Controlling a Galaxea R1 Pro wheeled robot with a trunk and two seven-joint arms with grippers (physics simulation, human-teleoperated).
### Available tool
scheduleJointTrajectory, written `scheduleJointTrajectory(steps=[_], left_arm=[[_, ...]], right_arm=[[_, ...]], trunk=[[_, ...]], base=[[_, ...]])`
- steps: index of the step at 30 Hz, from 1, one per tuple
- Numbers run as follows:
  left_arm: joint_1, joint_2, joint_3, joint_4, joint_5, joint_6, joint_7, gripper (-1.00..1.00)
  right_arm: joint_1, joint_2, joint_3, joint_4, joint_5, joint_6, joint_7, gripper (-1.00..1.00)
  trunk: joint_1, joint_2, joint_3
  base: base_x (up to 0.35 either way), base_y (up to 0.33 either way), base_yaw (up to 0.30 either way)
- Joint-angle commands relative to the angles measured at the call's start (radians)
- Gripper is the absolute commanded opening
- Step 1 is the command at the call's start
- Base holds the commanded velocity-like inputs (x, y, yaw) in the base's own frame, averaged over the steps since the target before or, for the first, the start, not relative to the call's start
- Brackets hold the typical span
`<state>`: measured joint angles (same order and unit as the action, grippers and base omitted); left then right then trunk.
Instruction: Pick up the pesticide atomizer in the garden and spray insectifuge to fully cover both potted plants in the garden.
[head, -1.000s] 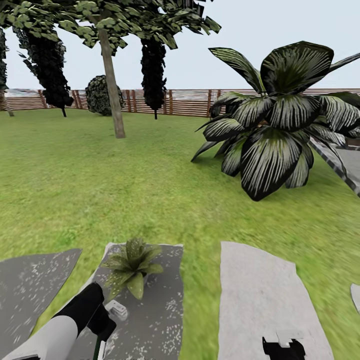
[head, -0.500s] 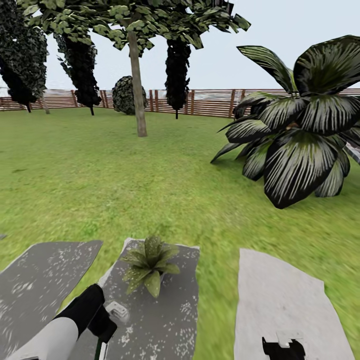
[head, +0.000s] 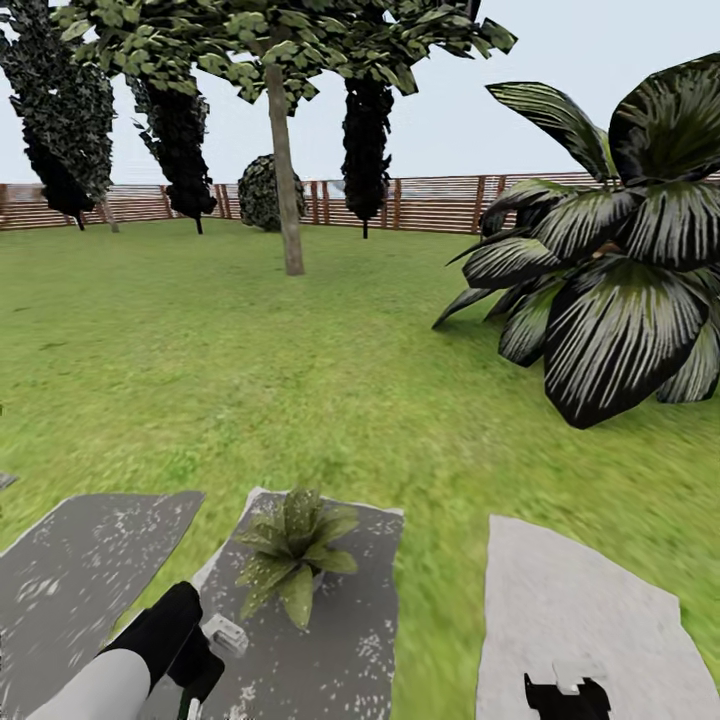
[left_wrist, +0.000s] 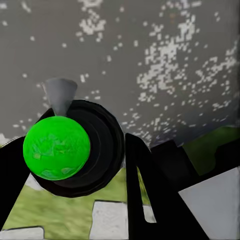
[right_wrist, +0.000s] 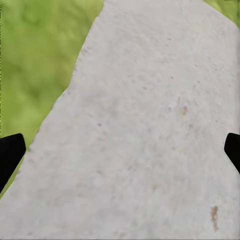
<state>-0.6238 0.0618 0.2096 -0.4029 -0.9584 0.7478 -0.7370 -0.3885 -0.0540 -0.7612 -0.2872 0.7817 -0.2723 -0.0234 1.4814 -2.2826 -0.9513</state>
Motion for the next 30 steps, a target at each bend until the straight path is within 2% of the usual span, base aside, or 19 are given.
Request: scheduleJointTrajectory(steps=[1,2,3,5,9,17,27,30], left_arm=[[-0.001,-0.006,0.009,0.022,0.004,0.002,-0.008,-1.00],[-0.001,-0.005,0.009,0.025,0.031,0.001,-0.008,-1.00],[-0.001,-0.001,0.008,0.027,0.082,-0.001,-0.007,-1.00],[-0.001,0.003,0.007,0.027,0.120,-0.002,-0.005,-1.00],[-0.001,0.003,0.004,0.027,0.129,-0.004,-0.004,-1.00],[-0.001,0.004,0.005,0.029,0.123,-0.004,-0.004,-1.00],[0.000,0.004,0.003,0.029,0.130,-0.004,0.031,-1.00],[0.001,0.002,0.002,0.031,0.133,-0.004,0.033,-1.00]], right_arm=[[-0.001,0.000,-0.008,0.002,0.010,-0.005,-0.003,1.00],[-0.001,0.000,-0.007,0.002,0.010,-0.005,-0.003,1.00],[-0.001,0.000,-0.008,0.002,0.011,-0.005,-0.003,1.00],[-0.001,0.000,-0.008,0.002,0.011,-0.005,-0.003,1.00],[-0.001,0.000,-0.007,0.002,0.011,-0.005,-0.003,1.00],[-0.001,0.000,-0.007,0.003,0.011,-0.004,-0.003,1.00],[-0.001,0.000,-0.007,0.003,0.011,-0.004,-0.003,1.00],[-0.001,0.000,-0.007,0.003,0.011,-0.005,-0.002,1.00]], trunk=[[0.000,0.000,-0.001],[0.000,0.000,-0.002],[0.000,0.000,-0.002],[0.000,0.000,-0.003],[0.000,0.000,-0.004],[0.000,0.000,-0.005],[0.000,0.000,-0.005],[0.000,0.000,-0.005]], base=[[0.000,-0.011,0.245],[0.000,-0.005,0.255],[0.000,-0.020,0.262],[0.000,-0.165,0.264],[0.000,-0.253,0.265],[0.023,-0.272,0.264],[0.181,-0.238,0.250],[0.142,-0.232,0.053]])
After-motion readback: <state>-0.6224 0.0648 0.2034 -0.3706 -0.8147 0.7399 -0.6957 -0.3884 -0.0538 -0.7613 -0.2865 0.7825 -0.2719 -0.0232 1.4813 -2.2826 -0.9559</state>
